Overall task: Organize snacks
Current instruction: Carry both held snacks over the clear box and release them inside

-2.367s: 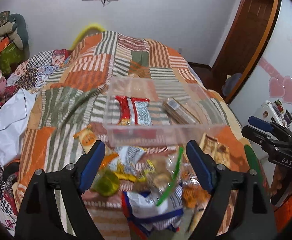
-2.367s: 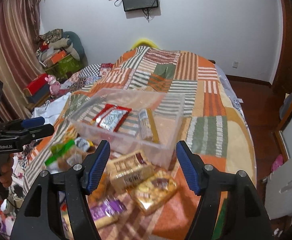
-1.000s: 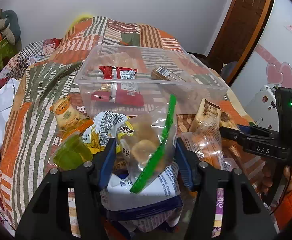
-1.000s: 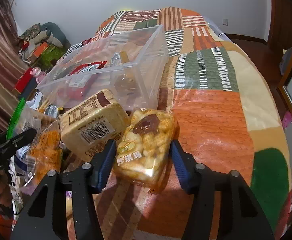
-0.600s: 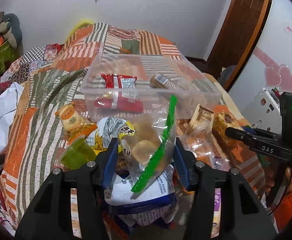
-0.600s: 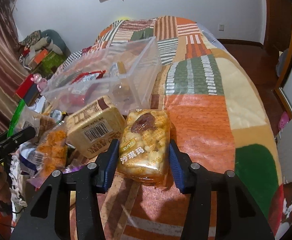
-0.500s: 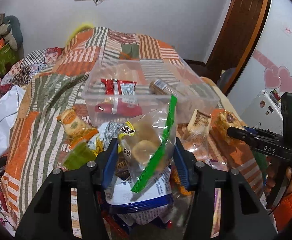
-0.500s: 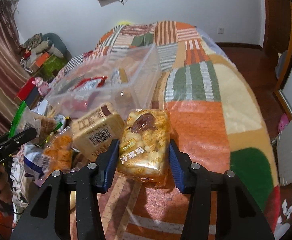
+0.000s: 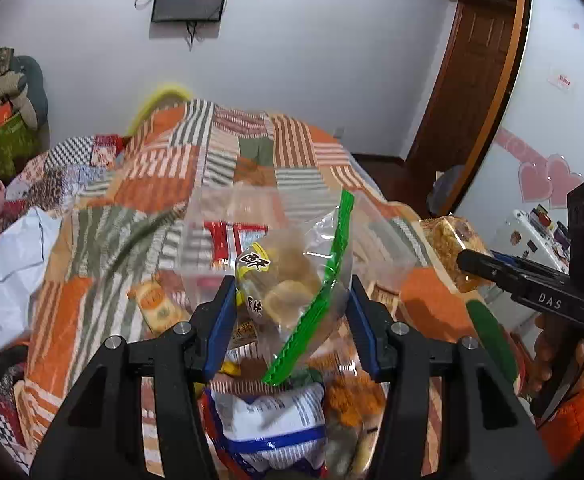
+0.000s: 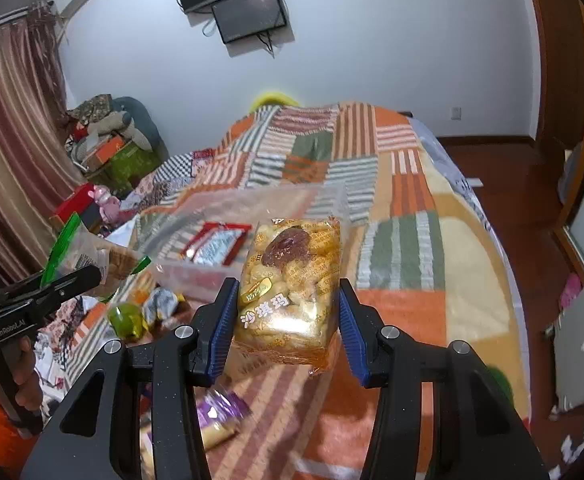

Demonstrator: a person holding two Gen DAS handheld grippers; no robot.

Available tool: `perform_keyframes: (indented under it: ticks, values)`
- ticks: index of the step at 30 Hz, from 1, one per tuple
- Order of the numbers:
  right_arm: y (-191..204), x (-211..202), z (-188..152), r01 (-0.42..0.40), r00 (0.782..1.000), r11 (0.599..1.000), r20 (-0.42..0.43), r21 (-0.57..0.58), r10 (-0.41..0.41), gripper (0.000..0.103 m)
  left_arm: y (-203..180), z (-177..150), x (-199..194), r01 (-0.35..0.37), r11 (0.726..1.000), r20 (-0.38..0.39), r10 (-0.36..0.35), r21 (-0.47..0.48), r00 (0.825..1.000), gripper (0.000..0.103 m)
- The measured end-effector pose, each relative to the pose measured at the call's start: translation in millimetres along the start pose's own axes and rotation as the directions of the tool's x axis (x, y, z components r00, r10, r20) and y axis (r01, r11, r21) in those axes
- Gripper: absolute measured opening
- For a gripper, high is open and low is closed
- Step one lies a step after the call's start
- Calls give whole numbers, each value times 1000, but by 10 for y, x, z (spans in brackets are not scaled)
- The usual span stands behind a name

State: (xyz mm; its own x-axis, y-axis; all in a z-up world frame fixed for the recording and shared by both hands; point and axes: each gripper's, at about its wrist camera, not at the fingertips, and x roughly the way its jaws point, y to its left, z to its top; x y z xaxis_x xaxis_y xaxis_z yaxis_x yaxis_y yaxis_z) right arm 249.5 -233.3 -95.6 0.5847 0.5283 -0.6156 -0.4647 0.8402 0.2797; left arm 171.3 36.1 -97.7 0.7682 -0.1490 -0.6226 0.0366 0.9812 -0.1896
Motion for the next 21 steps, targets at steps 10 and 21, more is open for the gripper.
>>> perform_keyframes:
  ticks: [10,21]
  values:
    - [153,177,232,-36,998,999,41,-25,37,44,53,346,56,-9,1000,67,9,5,998,53]
    - [275,587,371,-81,997,996,-1,-36,81,44,118,555,413,-36,999,62,35,13,997,53]
